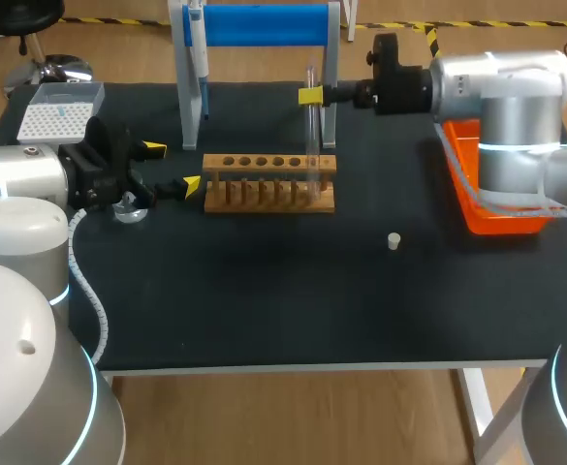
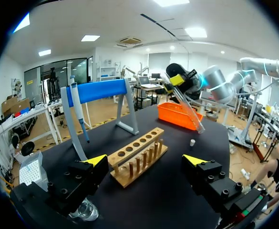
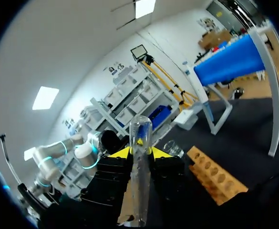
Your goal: Invert the test tube, pick up the pipette, mount the tip to pipette, aspirate from beaker and dispense into the tube, eject the tip, return the pipette, and cap with the stopper.
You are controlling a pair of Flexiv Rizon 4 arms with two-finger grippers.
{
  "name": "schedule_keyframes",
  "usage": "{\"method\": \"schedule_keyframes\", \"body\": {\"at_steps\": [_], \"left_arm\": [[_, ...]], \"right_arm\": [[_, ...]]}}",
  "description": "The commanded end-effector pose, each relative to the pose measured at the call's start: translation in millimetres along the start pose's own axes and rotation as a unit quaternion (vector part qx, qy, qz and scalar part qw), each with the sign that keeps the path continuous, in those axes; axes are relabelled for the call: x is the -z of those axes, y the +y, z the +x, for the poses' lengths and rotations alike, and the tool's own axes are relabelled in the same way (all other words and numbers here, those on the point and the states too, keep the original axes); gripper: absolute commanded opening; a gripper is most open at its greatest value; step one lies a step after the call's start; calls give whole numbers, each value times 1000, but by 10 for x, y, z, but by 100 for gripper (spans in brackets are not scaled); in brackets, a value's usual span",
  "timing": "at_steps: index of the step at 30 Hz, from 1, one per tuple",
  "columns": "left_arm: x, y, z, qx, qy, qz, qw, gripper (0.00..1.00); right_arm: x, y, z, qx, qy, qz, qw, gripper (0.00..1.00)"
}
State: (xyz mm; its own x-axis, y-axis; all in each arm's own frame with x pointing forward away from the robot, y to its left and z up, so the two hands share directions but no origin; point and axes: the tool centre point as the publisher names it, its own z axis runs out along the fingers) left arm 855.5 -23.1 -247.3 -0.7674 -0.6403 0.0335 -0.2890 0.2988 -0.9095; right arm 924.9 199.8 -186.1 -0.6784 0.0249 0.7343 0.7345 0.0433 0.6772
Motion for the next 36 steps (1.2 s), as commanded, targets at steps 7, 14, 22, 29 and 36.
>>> {"method": "schedule_keyframes", "body": {"at_steps": [7, 14, 22, 29, 36], "left_arm": [[-8, 12, -1, 0, 0, 2, 1000, 100], [-8, 12, -1, 0, 0, 2, 1000, 100], [-8, 12, -1, 0, 0, 2, 1000, 100], [-8, 12, -1, 0, 0, 2, 1000, 100], [-8, 12, -1, 0, 0, 2, 1000, 100]], "right_arm": [[9, -88, -32, -355, 46, 69, 931, 0], [-8, -102, -61, -349, 35, 69, 934, 0], [-10, -91, -77, -345, 30, 59, 936, 0], [-24, -78, -75, -338, 33, 51, 939, 0], [-30, -82, -77, -352, 33, 46, 934, 0]]}}
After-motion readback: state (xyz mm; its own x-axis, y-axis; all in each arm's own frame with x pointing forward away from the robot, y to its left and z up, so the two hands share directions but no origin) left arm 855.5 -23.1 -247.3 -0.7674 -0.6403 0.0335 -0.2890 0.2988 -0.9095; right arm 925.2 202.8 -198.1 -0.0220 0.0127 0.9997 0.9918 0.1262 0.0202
